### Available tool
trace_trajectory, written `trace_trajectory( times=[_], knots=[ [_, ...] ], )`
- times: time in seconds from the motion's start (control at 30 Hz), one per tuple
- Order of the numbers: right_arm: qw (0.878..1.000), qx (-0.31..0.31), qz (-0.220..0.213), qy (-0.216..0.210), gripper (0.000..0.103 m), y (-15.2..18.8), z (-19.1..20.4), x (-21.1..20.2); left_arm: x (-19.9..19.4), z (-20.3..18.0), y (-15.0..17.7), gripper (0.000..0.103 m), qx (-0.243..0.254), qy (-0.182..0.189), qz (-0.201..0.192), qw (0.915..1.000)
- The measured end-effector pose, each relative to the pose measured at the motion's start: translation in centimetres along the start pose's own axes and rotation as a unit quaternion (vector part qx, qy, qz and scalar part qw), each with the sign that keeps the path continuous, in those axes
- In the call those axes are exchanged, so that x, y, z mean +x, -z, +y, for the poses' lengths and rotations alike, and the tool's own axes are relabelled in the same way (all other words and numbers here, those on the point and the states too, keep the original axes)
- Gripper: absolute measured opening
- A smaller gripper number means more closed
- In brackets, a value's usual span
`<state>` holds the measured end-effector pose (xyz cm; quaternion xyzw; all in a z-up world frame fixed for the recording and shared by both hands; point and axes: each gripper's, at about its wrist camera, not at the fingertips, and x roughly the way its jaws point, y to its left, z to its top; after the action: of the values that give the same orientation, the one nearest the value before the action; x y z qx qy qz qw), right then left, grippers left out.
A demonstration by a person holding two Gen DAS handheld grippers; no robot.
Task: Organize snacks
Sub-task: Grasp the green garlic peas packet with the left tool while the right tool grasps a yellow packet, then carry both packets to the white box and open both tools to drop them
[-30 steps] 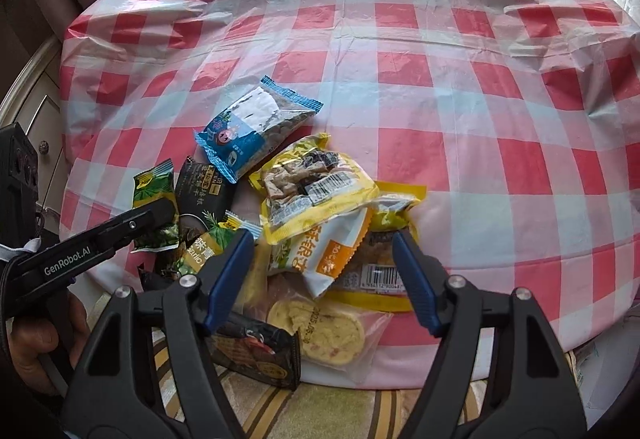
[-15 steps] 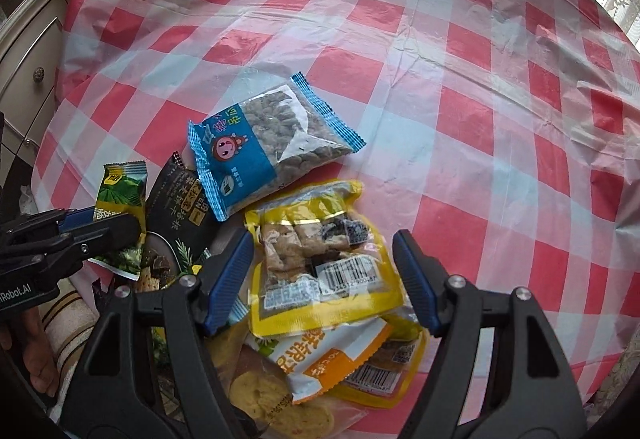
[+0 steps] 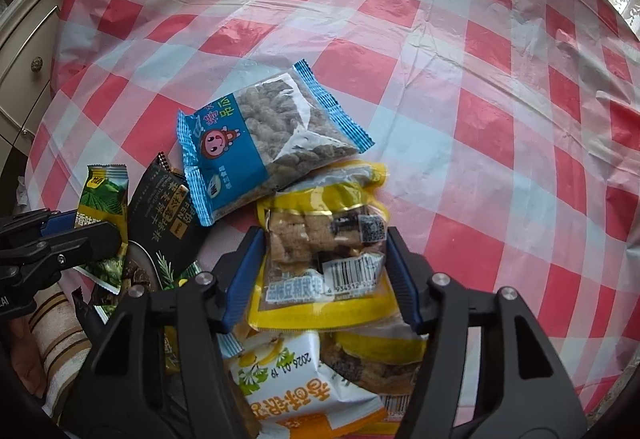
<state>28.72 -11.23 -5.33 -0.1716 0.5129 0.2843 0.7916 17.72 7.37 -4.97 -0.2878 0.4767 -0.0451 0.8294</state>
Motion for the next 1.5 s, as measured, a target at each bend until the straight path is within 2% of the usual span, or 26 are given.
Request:
trace_trajectory(
  times=[0.2,0.47,0.83,1.17,1.3,1.33,1.5],
  knots=[
    [1.000,0.008,-0.009,0.005,0.060,-0.1,-0.2,-0.1,-0.2,-0.3,0.0,0.032,0.005,-0.004,-0.007,1.0000],
    [0.999,0.038,-0.036,-0.001,0.055,0.5,-1.6,-2.3,-0.9,-1.2,-0.2,0.032,0.020,-0.018,-0.024,0.9994],
    [0.996,0.064,-0.053,-0.010,0.049,1.6,-3.4,-4.2,-1.3,-3.9,-0.2,0.032,0.050,-0.025,-0.033,0.9979],
    [0.991,0.108,-0.078,-0.014,0.044,4.0,-6.1,-7.2,-0.3,-8.1,0.6,0.032,0.081,-0.008,-0.022,0.9965],
    [0.988,0.127,-0.081,-0.017,0.031,5.6,-7.5,-8.3,0.3,-9.9,1.1,0.032,0.096,-0.003,-0.015,0.9952],
    [0.988,0.129,-0.079,-0.018,0.020,6.0,-7.7,-8.3,0.5,-10.4,1.2,0.032,0.101,-0.001,-0.013,0.9948],
    [0.986,0.151,-0.061,-0.026,0.017,8.2,-9.2,-7.6,1.1,-12.2,1.8,0.031,0.117,-0.001,-0.005,0.9931]
  ],
)
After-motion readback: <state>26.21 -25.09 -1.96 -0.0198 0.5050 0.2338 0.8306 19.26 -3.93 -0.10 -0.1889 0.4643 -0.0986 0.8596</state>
